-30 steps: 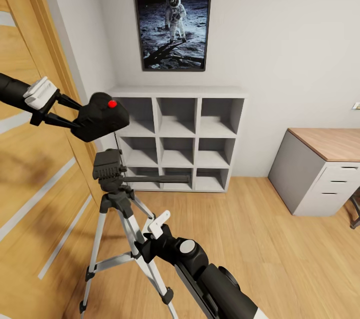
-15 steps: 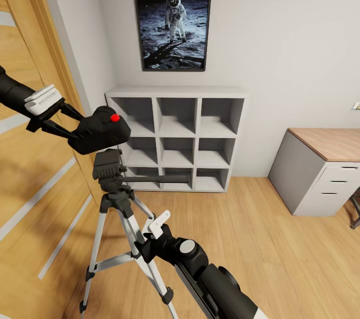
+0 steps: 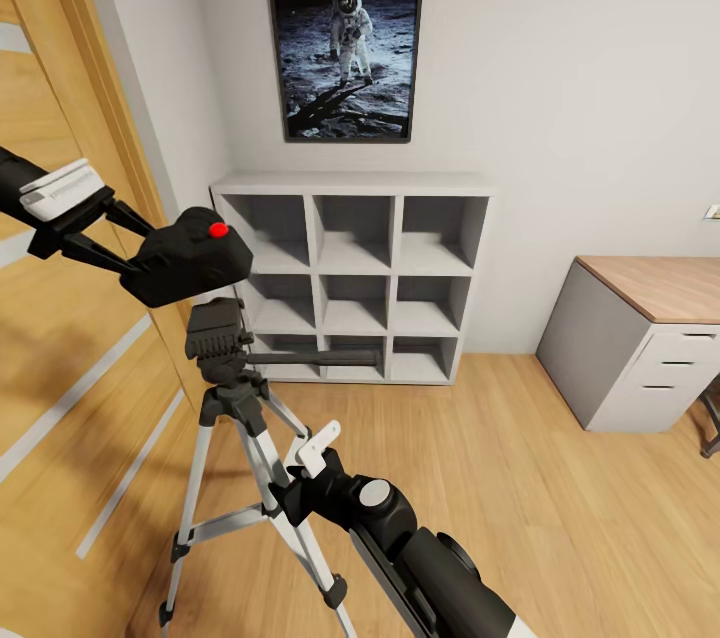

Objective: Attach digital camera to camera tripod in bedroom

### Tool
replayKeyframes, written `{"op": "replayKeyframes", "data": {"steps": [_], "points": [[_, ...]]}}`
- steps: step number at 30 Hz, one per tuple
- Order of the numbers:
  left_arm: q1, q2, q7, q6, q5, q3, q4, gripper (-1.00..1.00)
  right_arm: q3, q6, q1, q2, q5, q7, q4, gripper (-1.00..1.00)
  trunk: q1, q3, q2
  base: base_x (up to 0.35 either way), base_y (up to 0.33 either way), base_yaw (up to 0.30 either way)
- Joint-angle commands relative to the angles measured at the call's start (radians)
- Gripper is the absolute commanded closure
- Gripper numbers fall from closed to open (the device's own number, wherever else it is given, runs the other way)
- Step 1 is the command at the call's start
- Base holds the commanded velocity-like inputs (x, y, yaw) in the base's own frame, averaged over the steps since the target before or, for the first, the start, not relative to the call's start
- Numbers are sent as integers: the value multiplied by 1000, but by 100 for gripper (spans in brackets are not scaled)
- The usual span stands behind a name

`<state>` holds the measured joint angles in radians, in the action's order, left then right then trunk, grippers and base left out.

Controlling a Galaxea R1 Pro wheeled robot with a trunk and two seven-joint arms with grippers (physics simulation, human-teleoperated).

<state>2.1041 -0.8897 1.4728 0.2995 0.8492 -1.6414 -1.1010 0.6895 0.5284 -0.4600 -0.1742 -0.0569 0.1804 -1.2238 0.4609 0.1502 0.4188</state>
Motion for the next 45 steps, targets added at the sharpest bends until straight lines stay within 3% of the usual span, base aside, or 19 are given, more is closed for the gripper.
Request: {"op": "replayKeyframes", "data": {"steps": [1, 11, 24, 45], "points": [[6, -2, 0, 10, 9, -9, -1, 100, 1, 5, -1, 0, -4, -1, -1, 100, 1, 2, 2, 0, 0, 0], [9, -2, -1, 17, 11, -14, -1, 100, 1, 5, -2, 0, -3, -1, -1, 100, 1, 2, 2, 0, 0, 0], [9, 3, -2, 94, 11, -97, -15, 100, 1, 5, -2, 0, -3, -1, 0, 100, 1, 2, 2, 0, 0, 0], [31, -2, -2, 95, 27, -98, -26, 100, 1, 5, -2, 0, -1, -1, 0, 100, 1, 2, 2, 0, 0, 0]]}}
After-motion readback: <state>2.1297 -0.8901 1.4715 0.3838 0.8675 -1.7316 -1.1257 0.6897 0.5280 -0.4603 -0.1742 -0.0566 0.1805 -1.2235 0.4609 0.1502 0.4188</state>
